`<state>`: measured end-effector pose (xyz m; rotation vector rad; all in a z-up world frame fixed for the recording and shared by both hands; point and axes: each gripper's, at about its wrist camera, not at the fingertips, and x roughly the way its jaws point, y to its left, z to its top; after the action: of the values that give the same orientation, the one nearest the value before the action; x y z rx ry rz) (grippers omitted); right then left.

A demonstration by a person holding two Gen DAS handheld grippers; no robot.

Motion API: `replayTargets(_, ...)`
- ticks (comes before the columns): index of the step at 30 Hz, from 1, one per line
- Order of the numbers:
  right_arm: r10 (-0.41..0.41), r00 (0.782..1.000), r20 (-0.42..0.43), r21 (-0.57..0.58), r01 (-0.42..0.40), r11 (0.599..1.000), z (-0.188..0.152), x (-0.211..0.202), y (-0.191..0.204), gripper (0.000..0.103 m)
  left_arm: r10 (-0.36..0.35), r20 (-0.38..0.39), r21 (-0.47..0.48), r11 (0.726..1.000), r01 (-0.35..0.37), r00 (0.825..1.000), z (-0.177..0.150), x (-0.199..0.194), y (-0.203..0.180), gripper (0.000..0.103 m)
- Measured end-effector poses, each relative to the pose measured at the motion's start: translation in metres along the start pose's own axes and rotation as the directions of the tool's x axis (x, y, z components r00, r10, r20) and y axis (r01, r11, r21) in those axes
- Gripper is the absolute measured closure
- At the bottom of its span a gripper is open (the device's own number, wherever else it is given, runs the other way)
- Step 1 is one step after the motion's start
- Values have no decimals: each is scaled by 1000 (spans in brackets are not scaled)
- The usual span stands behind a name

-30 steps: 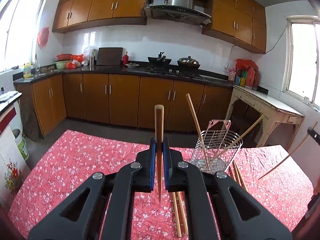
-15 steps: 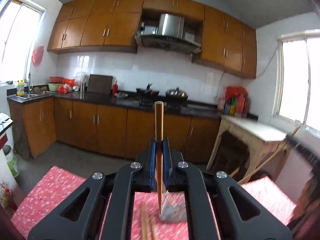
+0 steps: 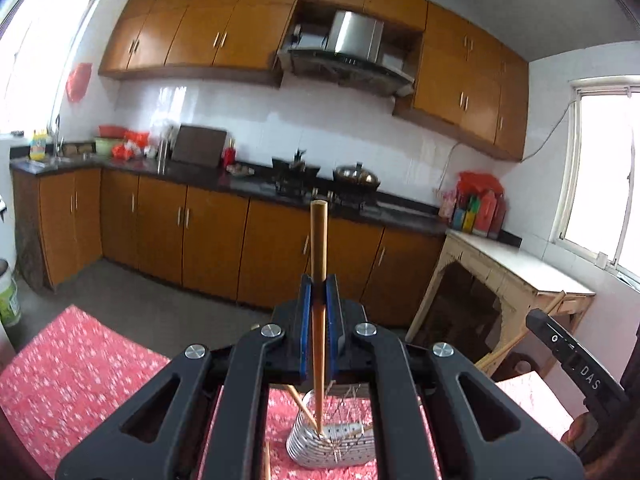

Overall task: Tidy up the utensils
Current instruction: 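Drop the chopsticks into the holder and open both tools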

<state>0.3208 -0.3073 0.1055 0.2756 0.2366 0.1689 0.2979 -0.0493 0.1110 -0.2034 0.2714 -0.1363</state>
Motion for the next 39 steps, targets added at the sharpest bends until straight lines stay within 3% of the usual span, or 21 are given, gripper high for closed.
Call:
replayTargets(12, 16, 985, -170, 101, 2, 995, -31, 37, -21, 95, 2, -105, 23, 1000, 0, 994, -28, 24, 0, 96)
replayTargets(20, 8, 982, -190, 114, 14, 993, -38, 43, -24, 95, 4, -137, 22, 1000, -1, 991, -35, 28, 4, 96)
replayTargets(23, -19, 981, -193, 105, 40, 994, -37, 43, -25, 90, 9, -142, 23, 1000, -6, 990, -33, 28, 4, 95)
replayTargets(24, -34, 981, -191, 95, 53, 994, -36, 42, -25, 81, 11, -144, 27, 1000, -7, 990, -32, 26, 5, 91)
replayTargets(25, -44, 982, -185, 89, 61, 994, -36, 40, -25, 71, 19, -141, 28, 999, -15, 990, -31, 24, 6, 70)
replayTargets(27, -76, 986, -151, 74, 88, 993, -32, 32, -25, 63, 42, -111, 28, 999, -39, 993, -27, 16, 9, 42)
replayTargets(32, -120, 989, -84, 48, 125, 991, -26, 0, -25, 44, 48, -85, 24, 999, -46, 995, -17, -4, 19, 37)
replayTargets(35, -139, 989, -51, 22, 141, 990, -28, -25, -25, 34, 64, -75, 22, 998, -63, 995, -15, -27, 32, 27)
replayTargets(37, -154, 987, -44, 10, 155, 988, -34, -39, -27, 24, 65, -91, 29, 998, -62, 994, -21, -39, 41, 14)
replayTargets(39, -161, 985, -60, 4, 162, 987, -48, -52, -30, 15, 75, -121, 49, 996, -70, 990, -33, -49, 50, 9)
